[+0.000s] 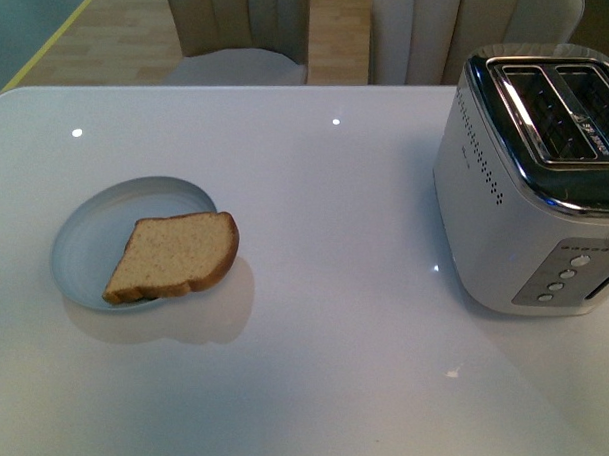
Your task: Left arm holds plate, right arm toasts bread
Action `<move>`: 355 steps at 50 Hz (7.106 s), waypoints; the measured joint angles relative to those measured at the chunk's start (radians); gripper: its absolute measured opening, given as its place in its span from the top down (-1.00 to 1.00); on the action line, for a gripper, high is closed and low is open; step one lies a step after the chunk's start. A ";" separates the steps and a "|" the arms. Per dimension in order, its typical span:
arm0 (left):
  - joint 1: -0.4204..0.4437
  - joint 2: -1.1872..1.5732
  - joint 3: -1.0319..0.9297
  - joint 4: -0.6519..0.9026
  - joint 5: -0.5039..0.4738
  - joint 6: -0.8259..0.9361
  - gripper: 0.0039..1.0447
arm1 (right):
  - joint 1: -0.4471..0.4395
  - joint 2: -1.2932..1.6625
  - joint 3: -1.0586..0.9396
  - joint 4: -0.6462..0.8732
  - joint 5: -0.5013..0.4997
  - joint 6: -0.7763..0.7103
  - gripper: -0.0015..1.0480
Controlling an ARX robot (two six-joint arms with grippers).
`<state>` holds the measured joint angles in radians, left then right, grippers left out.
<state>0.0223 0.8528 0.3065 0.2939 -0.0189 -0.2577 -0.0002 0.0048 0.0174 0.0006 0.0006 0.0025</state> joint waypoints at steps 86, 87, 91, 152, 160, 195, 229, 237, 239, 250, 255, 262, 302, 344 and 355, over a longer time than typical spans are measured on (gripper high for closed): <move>0.190 1.559 0.793 0.079 0.378 0.321 -0.87 | 0.000 0.000 0.000 0.000 0.000 0.000 -0.83; 0.191 1.560 0.793 0.079 0.381 0.321 -0.87 | 0.000 0.000 0.000 0.000 0.000 0.000 -0.83; 0.193 1.565 0.793 0.079 0.399 0.318 -0.87 | 0.000 0.000 0.000 0.000 0.000 0.000 -0.83; 0.209 1.602 0.797 0.011 0.555 0.264 0.95 | 0.000 0.000 0.000 0.000 0.000 0.000 -0.83; 0.221 1.572 0.768 0.029 0.573 0.230 0.95 | 0.000 0.000 0.000 0.000 0.000 0.000 -0.83; 0.178 0.995 0.519 -0.037 0.482 -0.137 0.95 | 0.000 0.000 0.000 0.000 0.000 0.000 -0.83; -0.301 0.903 0.749 -0.260 0.313 -0.340 0.95 | 0.000 0.000 0.000 0.000 0.000 0.000 -0.83; -0.351 0.903 0.782 -0.291 0.287 -0.358 0.95 | 0.000 0.000 0.000 0.000 0.000 0.000 -0.83; -0.355 0.903 0.785 -0.292 0.285 -0.361 0.95 | 0.000 0.000 0.000 0.000 0.000 0.000 -0.83; -0.379 0.903 0.785 -0.292 0.278 -0.372 0.95 | -0.014 0.026 0.018 -0.051 -0.059 0.032 -0.83; -0.384 0.903 0.785 -0.292 0.274 -0.376 0.95 | -0.046 0.257 0.142 -0.266 -0.258 0.197 -0.83; -0.391 0.903 0.782 -0.289 0.276 -0.383 0.95 | -0.031 0.582 0.274 -0.104 -0.369 0.372 -0.83; -0.389 0.901 0.782 -0.291 0.272 -0.392 0.95 | 0.137 1.358 0.528 0.402 -0.452 0.670 -0.83; -0.395 0.901 0.782 -0.298 0.261 -0.393 0.95 | 0.164 1.395 0.585 0.429 -0.450 0.702 0.94; -0.395 0.901 0.780 -0.298 0.261 -0.394 0.95 | 0.140 1.323 0.620 0.430 -0.455 0.693 0.94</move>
<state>-0.3729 1.7542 1.0866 -0.0044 0.2424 -0.6518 0.1402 1.3277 0.6376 0.4309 -0.4549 0.6956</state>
